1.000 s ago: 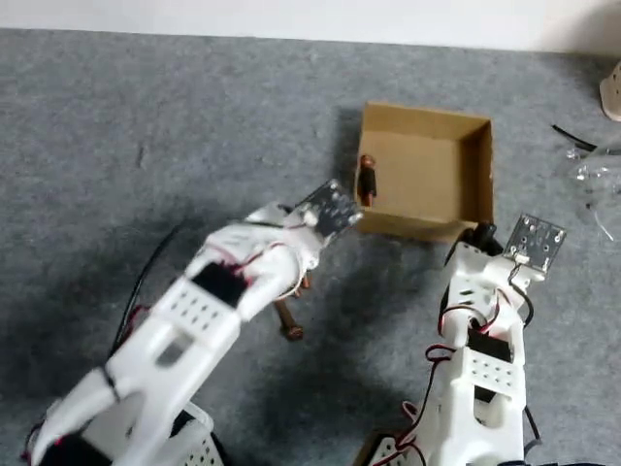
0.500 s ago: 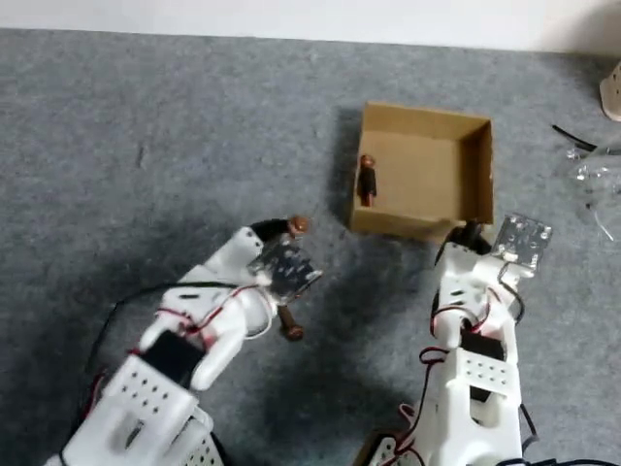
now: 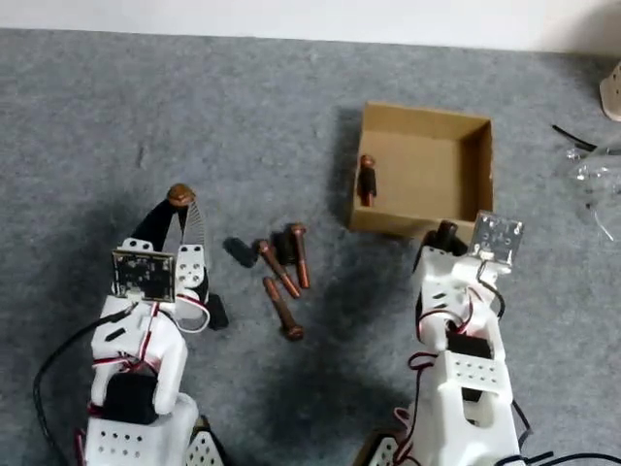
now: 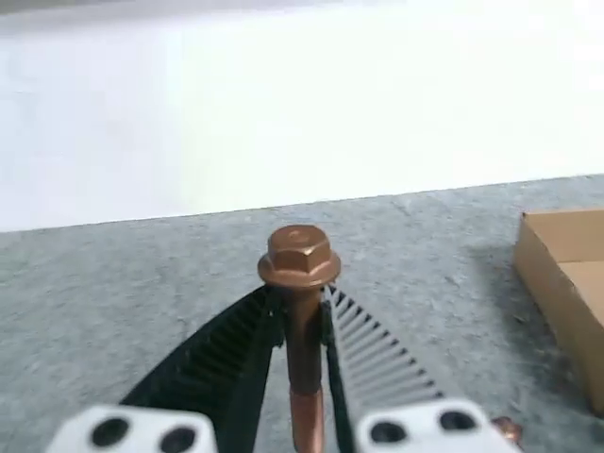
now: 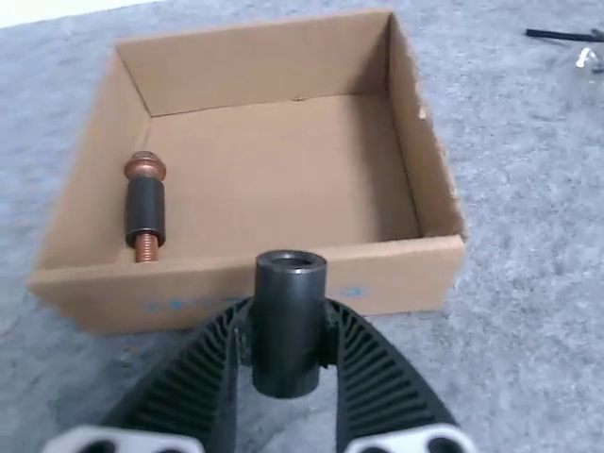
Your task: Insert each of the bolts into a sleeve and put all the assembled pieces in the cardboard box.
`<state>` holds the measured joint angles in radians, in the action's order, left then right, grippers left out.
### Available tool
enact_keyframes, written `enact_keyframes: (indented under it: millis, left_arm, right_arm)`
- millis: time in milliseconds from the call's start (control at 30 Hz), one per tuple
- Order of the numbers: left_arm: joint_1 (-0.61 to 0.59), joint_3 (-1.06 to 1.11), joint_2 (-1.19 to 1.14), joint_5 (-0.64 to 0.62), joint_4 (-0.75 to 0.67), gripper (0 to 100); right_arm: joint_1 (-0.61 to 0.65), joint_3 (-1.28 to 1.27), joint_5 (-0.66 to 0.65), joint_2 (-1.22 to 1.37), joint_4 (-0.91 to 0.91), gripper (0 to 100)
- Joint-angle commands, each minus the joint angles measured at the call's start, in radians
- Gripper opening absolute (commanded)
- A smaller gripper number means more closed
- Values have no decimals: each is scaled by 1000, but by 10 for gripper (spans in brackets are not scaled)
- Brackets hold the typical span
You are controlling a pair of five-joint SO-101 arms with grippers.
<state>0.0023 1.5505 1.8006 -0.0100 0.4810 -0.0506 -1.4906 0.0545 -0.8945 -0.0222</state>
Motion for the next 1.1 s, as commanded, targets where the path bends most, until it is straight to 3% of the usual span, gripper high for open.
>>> enact_keyframes:
  millis: [0,333,467,633,1067]
  left_arm:
    - [-7,7,12,-9,-25,6]
    - [-7,114,16,-5,-63,10]
    - [-13,145,13,-5,-83,10]
    - [-12,145,10,-5,-80,10]
    - [-13,145,10,-5,-25,10]
  right_arm:
    - [54,2,-14,-27,38,4]
    - [173,-36,-14,-30,56,4]
    - [168,-87,-21,-30,200,4]
    - [174,-170,-149,-30,377,4]
    - [168,-186,-77,-31,417,4]
